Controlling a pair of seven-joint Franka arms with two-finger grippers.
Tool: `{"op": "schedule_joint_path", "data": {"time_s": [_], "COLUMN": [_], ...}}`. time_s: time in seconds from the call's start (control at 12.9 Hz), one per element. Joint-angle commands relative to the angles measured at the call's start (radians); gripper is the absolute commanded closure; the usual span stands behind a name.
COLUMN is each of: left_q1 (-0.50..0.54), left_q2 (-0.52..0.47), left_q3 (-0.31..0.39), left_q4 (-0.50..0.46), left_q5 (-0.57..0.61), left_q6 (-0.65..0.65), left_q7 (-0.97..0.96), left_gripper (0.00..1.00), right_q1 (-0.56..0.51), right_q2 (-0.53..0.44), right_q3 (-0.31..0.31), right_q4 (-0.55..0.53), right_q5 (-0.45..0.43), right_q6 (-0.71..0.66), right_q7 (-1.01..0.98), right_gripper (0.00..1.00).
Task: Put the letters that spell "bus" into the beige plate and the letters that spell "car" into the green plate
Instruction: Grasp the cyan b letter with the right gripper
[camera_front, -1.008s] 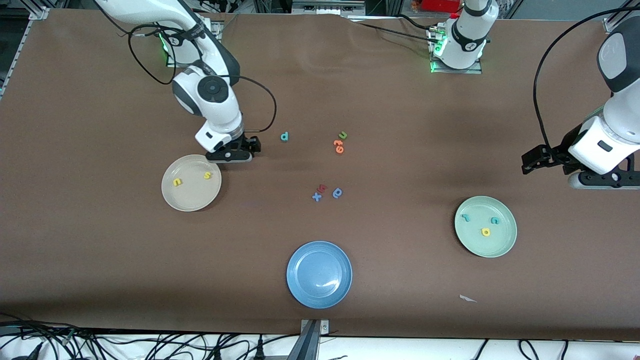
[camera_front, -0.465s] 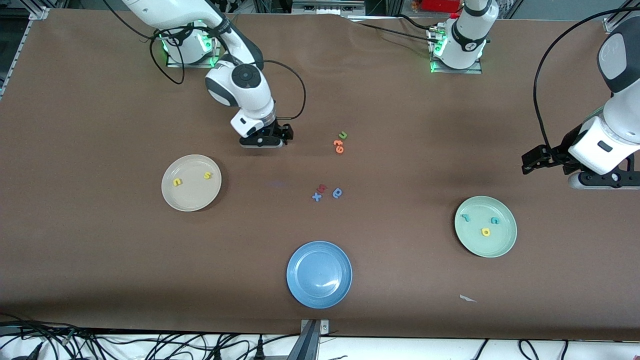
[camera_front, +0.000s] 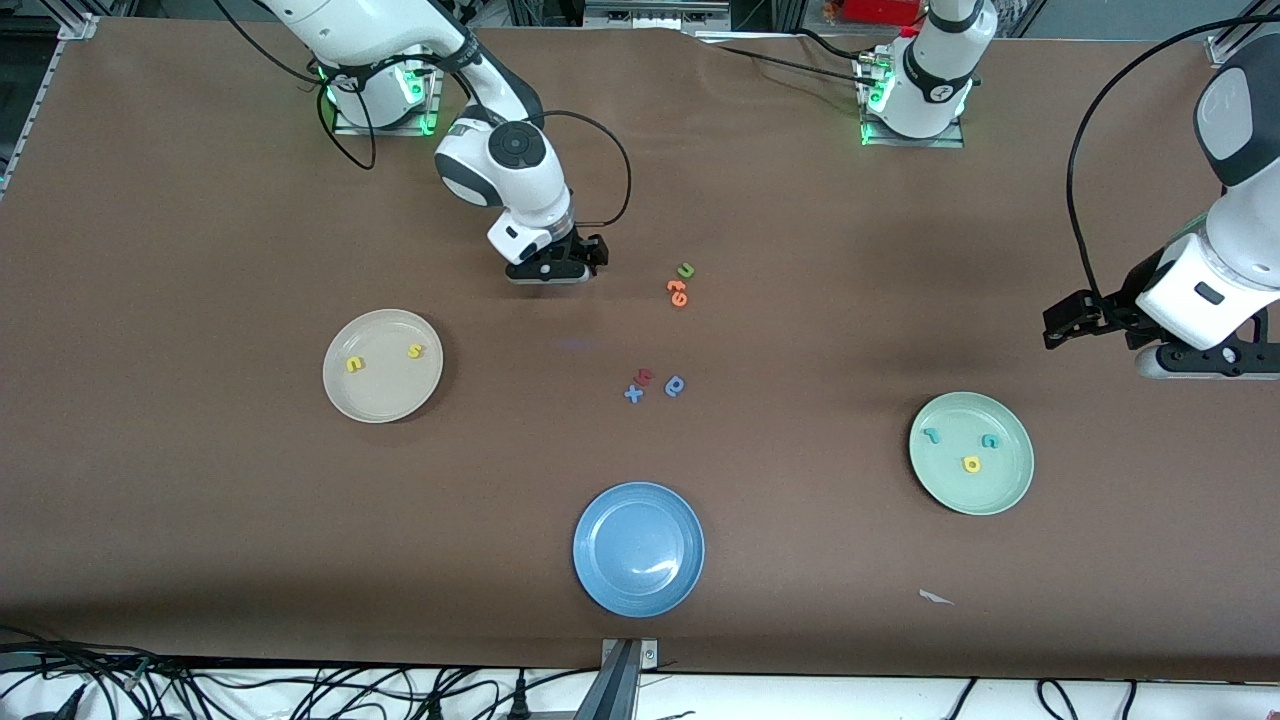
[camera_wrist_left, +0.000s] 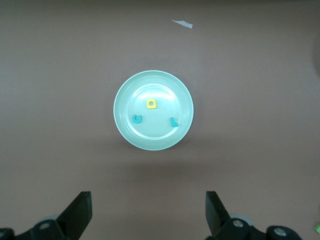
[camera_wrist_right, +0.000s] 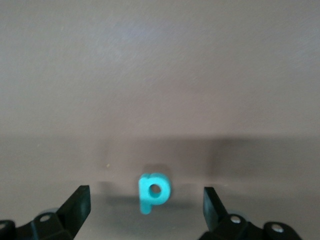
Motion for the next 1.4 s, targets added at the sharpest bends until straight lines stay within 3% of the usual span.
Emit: {"op": "schedule_joint_path", "data": {"time_s": [0.0, 0.39, 0.62, 0.85, 1.32], "left_q1": [0.010, 0.011, 0.011, 0.011, 0.011], "left_q2": [-0.006, -0.006, -0.006, -0.006, -0.006], "left_q3": [-0.006, -0.006, -0.006, -0.006, -0.006], "left_q4": [-0.006, -0.008, -0.009, -0.009, -0.012], "left_q5": [-0.001, -0.001, -0.001, -0.001, -0.001], "left_q6": [-0.006, -0.006, -0.006, -0.006, -0.006], "left_q7": [0.030, 0.051, 0.051, 0.051, 0.051], "left_gripper": [0.00, 0.00, 0.00, 0.00, 0.00], "right_q1": [0.011, 0.009, 0.011, 0.009, 0.009], "right_q2": [0.034, 0.033, 0.033, 0.031, 0.028], "right_q3": [-0.005, -0.013, -0.013, -0.015, -0.030], "right_q4": [0.022, 0.020, 0.019, 0.019, 0.011], "right_q5": [-0.091, -0.122, -0.125, -0.134, -0.178], "right_q6": [0.013, 0.012, 0.012, 0.010, 0.007], "right_q7": [0.075, 0.081, 0.080, 0.078, 0.071], "right_gripper": [0.00, 0.01, 0.10, 0.24, 0.61]}}
